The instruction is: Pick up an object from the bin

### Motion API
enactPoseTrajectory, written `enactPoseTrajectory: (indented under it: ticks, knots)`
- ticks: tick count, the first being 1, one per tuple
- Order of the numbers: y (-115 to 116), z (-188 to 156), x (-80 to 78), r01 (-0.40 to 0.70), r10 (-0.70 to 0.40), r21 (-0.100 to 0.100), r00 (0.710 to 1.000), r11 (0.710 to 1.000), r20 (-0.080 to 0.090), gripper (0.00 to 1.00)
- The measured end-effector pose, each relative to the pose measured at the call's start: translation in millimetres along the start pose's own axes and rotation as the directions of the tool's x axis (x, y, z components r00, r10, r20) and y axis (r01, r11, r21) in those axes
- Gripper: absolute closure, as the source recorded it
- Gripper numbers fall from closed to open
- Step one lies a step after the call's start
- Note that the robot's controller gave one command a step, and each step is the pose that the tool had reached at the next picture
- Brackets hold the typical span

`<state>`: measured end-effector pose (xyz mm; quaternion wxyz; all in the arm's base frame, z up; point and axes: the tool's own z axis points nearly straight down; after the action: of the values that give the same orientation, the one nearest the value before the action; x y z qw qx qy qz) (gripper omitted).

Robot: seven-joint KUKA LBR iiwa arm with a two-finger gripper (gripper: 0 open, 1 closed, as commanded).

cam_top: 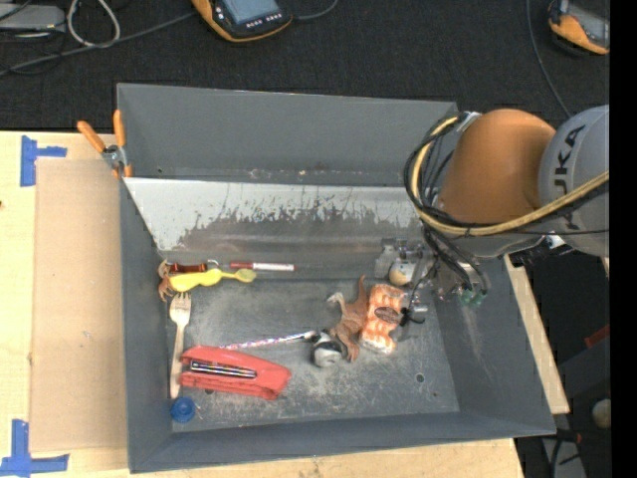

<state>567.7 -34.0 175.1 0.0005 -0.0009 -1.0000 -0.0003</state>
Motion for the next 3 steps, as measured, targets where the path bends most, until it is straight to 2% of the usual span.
enactPoseTrajectory:
  ticks: [1, 2, 3]
  knots:
    - [-9.1, 89.5, 17.9, -0.088, 0.088, -0.001, 0.996, 0.996, 0.0, 0.0]
    - [-10.1, 67.7, 24.2, -0.03, 0.03, 0.0, 1.0, 1.0, 0.004, 0.0]
    - [7.7, 78.1, 67.7, -0.065, 0.065, -0.003, 0.998, 0.998, -0.009, 0.0]
